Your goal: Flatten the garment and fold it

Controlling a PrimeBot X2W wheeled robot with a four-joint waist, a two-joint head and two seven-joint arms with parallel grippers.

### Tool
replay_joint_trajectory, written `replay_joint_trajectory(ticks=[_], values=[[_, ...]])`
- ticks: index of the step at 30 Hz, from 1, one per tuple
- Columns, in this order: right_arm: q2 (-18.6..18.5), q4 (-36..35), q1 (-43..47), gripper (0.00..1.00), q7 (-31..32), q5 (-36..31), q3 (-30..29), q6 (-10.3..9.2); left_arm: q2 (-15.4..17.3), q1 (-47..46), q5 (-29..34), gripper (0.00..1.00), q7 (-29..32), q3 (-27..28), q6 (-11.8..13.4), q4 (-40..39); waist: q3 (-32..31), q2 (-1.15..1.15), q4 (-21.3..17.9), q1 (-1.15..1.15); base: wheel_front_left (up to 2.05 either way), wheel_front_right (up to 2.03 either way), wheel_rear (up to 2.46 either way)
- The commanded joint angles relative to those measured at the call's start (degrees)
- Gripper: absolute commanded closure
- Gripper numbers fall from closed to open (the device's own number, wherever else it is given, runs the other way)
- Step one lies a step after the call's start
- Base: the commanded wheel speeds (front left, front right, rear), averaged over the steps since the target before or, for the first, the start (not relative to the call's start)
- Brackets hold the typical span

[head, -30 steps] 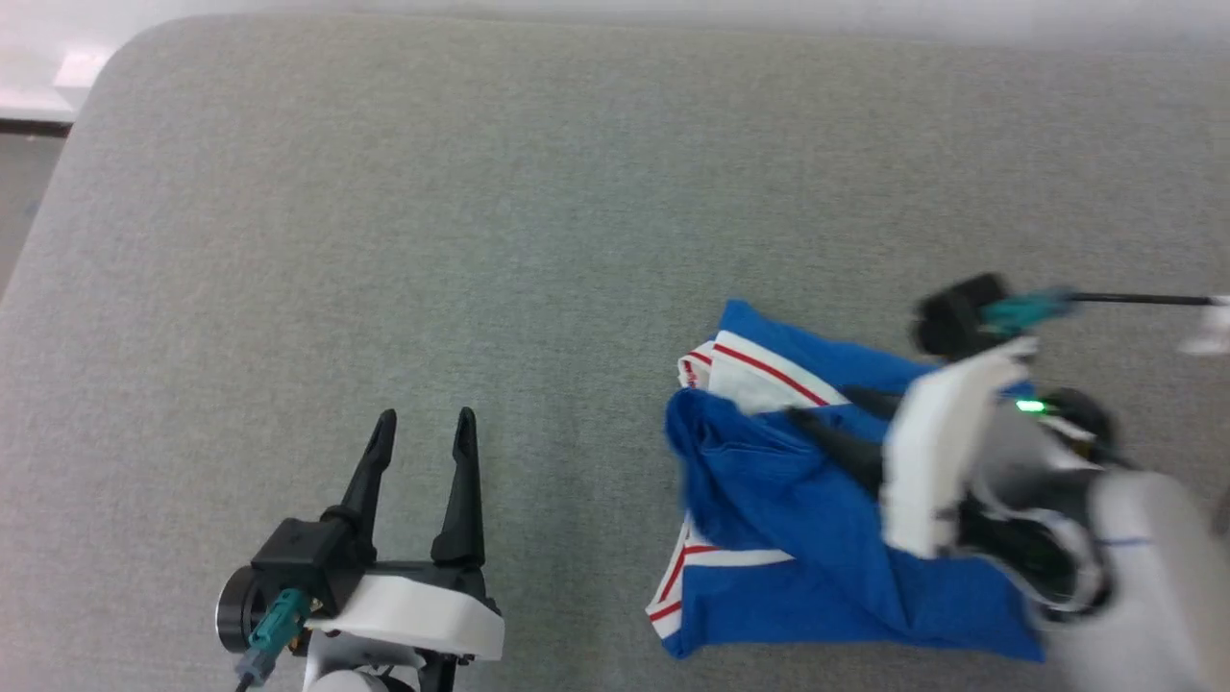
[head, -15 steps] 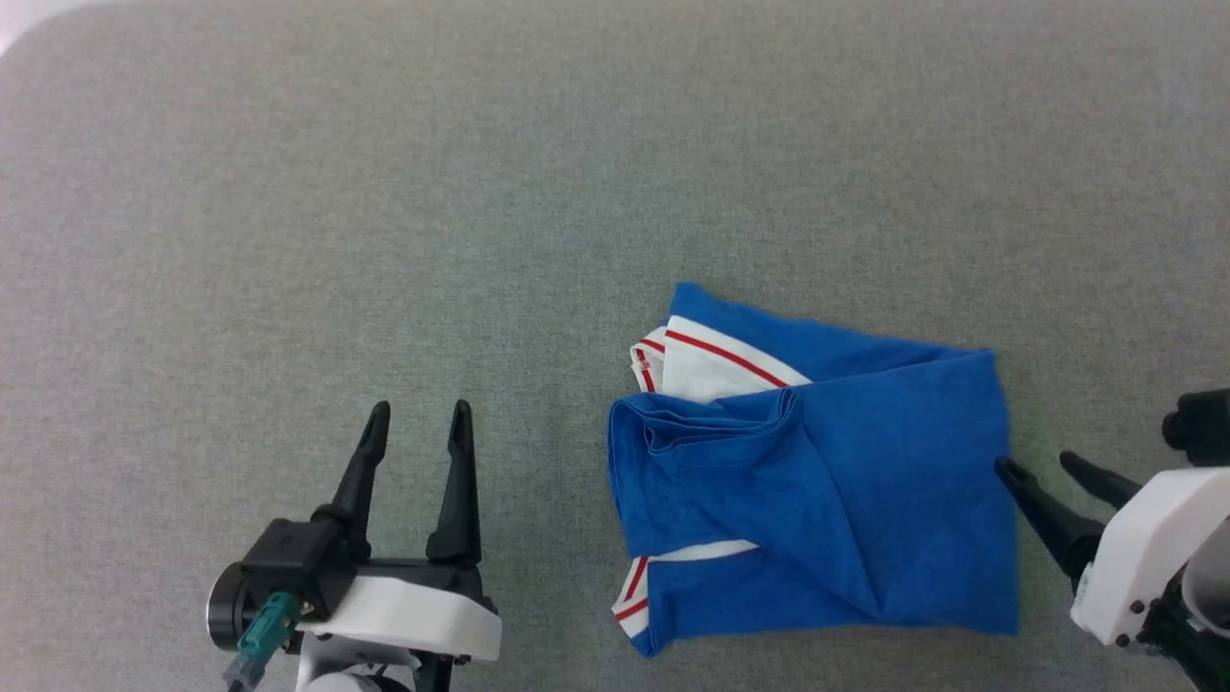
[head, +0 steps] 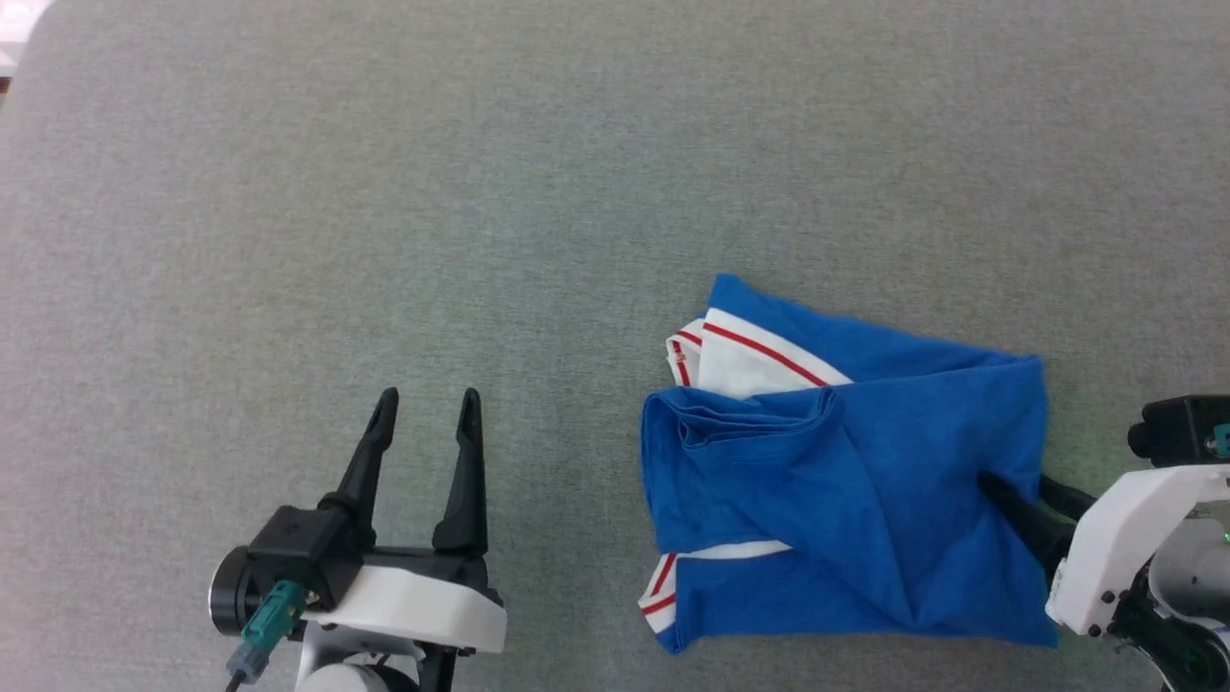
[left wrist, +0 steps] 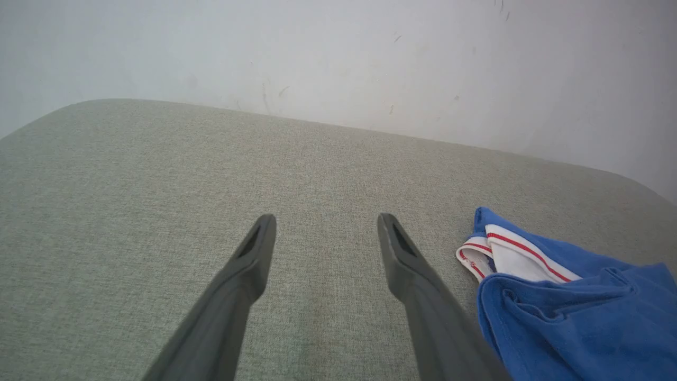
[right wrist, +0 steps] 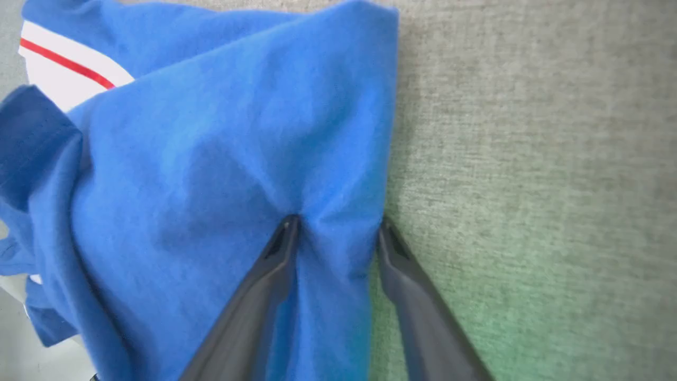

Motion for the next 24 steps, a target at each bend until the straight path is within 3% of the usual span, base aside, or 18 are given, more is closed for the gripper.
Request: replay_joint_trajectory(ticks=[1,12,24], values=[[0.7,2.2,0.2,1.00,0.6,0.5,1.9,-0.05,0.3,-0.9,0.6,0.00,0.1,-0.1,0.3,-0.2,-0.4,0.00,0.4,0.00,0.00,0.00,0.00],[-3.7,0.7,-2.9,1.00,-4.0,-1.2,4.2,-0.05,0.9,0.5,0.3,0.00,1.1,-0.8,0.7,0.0,-5.4,0.00,-4.0,0.00,0.00,0.00,0.00],[-12.9,4.9,-14.1,1.00,-5.4,-3.5,17.4,-0.05,1.7,0.4,-0.4,0.00,2.6,-1.3,0.3,0.3,-8.9,0.00,-14.1,0.00,0.00,0.00,0.00]])
